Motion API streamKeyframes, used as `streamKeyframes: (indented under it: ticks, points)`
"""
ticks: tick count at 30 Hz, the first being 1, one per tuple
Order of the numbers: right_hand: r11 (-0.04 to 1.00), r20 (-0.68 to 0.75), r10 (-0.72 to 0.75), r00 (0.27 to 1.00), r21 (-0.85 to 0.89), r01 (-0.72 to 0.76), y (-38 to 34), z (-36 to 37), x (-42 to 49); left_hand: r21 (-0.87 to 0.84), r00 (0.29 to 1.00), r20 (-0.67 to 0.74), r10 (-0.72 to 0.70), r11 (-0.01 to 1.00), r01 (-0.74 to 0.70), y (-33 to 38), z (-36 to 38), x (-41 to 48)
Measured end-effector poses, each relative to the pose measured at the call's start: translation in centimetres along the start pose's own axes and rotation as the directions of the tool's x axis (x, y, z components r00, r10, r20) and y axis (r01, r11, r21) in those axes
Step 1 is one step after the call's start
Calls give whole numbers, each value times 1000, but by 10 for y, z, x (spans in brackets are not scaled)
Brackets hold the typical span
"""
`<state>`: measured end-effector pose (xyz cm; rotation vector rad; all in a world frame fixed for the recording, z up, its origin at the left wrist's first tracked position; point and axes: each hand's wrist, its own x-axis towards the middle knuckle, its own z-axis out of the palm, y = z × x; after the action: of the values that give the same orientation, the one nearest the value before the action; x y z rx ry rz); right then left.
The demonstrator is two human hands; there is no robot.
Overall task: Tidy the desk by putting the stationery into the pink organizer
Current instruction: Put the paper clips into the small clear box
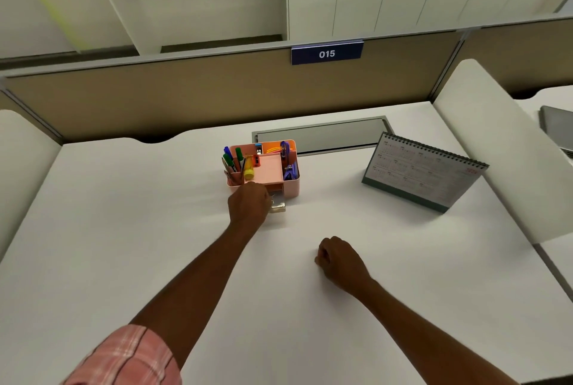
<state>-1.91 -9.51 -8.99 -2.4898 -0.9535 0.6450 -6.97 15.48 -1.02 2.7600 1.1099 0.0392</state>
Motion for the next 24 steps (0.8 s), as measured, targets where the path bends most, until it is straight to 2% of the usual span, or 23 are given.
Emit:
streamKeyframes:
  ticks: [4, 7, 10, 13, 15, 19, 24]
  points:
    - [1000, -10, 2, 1000, -3, -2, 0, -1, -1, -25, 1000, 21, -16, 1000, 16, 2, 4, 3]
    - [1000, -10, 3, 1000, -27, -3, -2, -1, -3, -111, 999, -12, -48, 993, 46, 1, 6, -1]
    - [997, -8, -13, 1000, -82, 12, -6, -2, -5, -263, 984, -171, -46, 965, 0, -2, 6, -25]
    - [989, -4, -97, 995, -109, 96, -18, 0, -6, -315, 951, -310, -19, 945, -84, -11, 14, -67]
    - [977, -23, -187, 982, -108, 184, -33, 2, -4, -310, 952, -305, -7, 946, -92, -23, 30, -89]
    - [928, -62, -357, 932, -142, 345, -67, 4, 4, -312, 978, -207, 18, 946, -84, -43, 57, -106]
    - [905, -70, -409, 910, -161, 394, -95, 1, 18, -305, 986, -159, 59, 946, -106, -45, 57, -98]
